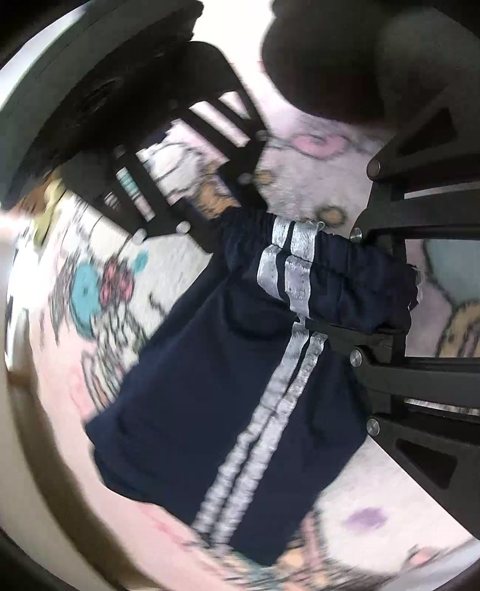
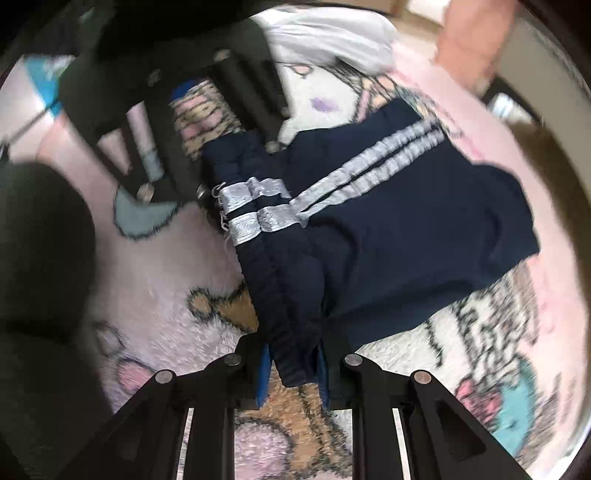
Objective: Fold clothes
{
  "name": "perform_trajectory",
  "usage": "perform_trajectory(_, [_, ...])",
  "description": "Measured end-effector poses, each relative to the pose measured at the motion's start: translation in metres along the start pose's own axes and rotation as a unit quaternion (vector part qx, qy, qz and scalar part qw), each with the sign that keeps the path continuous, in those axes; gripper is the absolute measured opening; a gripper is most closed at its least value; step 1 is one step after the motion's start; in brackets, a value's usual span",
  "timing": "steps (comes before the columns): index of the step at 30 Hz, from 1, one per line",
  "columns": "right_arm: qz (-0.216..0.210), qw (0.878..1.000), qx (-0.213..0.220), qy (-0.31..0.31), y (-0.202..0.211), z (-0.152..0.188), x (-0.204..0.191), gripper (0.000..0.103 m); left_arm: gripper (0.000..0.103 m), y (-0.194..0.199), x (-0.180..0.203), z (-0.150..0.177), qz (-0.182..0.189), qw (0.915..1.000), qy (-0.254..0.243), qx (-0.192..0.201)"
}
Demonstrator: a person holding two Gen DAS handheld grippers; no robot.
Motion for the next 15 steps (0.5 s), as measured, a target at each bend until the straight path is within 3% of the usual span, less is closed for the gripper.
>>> perform_trajectory(5, [-0.022, 0.999, -0.017, -0.041, 0.002, -0.001, 0.008, 0.018, 0.017, 0.008, -0.011, 0.003, 0.031, 0.9965, 0.077, 0.01])
perform_trajectory(15, [-0.016, 0.998, -0.046, -0.033, 0.015, -0.005, -0.003, 0.017, 0.017, 0.015, 0.003, 0.007, 0.026, 0.9956, 0.088, -0.02])
Point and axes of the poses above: each gripper's, at about its wrist camera, not at the fingertips, and y roughly against the way its jaws point, x to its right, z to its underside, the point moved 4 cm from there along -y, roughly the way its jaws point, and after that the axes turned 10 degrees about z, right-handed, at the moved point
